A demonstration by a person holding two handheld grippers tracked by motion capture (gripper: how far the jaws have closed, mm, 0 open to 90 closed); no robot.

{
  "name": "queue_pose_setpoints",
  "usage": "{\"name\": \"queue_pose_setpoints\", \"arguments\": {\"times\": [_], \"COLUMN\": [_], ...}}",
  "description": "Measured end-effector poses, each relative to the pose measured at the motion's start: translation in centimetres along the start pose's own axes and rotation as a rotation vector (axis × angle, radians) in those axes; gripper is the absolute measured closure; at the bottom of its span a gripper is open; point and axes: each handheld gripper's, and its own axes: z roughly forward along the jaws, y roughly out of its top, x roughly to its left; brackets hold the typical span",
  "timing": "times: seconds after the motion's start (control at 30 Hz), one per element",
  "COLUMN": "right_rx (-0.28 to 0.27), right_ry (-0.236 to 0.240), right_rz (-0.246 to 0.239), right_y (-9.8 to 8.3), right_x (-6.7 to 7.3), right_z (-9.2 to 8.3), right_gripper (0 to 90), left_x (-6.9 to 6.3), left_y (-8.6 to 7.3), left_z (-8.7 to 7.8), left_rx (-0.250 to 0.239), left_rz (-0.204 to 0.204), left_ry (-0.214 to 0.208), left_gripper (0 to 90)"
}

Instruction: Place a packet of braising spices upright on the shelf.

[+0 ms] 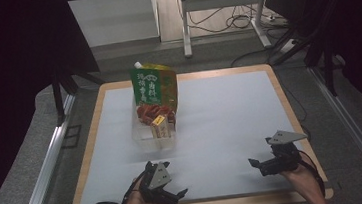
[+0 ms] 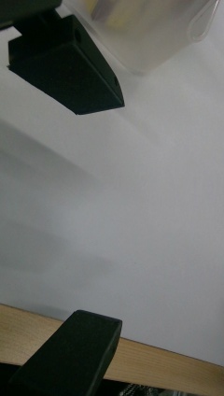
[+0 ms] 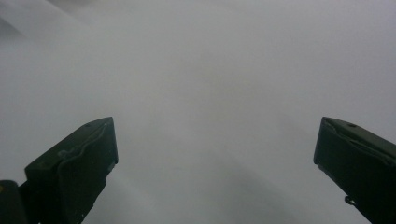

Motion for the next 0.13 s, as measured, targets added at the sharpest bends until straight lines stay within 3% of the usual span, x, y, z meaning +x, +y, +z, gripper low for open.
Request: {"name": "queue_pose_setpoints", "arguments": {"times": [0.13], "right_rx": [-0.006], "right_ry": [0.001], "right_rz": [0.018], "right_y": [-0.1], "right_x": [-0.12], "right_z": [0.03], "right_gripper": [0.0], "left_x": [0.01], "left_y": [0.07], "left_z": [0.03], "left_rx": [-0.001], "left_rz": [0.003], "left_ry": [0.002], "left_gripper": [0.0]}}
